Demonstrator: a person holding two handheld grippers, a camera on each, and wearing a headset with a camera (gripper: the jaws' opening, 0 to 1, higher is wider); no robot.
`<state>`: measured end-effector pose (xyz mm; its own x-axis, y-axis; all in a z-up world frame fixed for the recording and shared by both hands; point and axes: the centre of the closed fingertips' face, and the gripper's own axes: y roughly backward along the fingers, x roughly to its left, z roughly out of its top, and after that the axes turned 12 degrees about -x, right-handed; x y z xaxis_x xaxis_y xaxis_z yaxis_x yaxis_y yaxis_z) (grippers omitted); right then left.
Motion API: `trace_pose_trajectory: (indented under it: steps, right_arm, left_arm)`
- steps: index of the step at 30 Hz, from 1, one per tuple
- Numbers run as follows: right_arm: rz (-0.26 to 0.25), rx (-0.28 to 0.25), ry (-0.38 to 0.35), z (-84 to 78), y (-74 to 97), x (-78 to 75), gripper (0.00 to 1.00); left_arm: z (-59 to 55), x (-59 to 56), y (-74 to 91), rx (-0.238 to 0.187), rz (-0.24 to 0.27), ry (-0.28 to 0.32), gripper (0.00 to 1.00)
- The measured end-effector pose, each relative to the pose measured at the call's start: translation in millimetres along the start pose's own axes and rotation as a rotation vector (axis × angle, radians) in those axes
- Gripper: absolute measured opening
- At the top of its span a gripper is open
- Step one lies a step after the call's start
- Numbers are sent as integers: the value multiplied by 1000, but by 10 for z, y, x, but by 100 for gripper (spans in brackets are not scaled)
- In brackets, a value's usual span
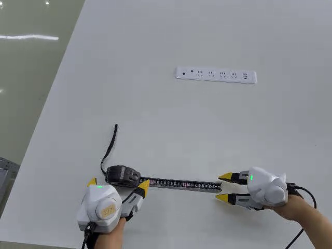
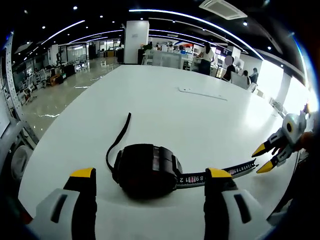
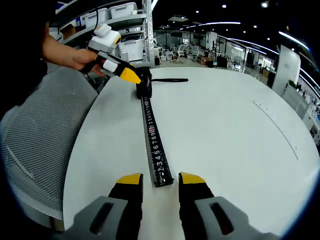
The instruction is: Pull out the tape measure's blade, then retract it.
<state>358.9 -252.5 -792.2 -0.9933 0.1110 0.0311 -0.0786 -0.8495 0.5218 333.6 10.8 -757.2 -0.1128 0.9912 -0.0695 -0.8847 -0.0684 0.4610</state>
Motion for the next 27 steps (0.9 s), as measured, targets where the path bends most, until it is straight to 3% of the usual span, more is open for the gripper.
trace_pose_trajectory:
  steps: [10,20,27]
  right_arm:
    - [57,0,27,-94,-45,42,17]
    - [53,7,49,-146,-45,19,14]
    - [53,15,39,-132,-34,26,14]
  left_arm:
    - [-31,-15,-59,3,12,16,85]
    - [-44,-7,-96,1,50,82,83]
    - [-96,28,-137,14,81,87,79]
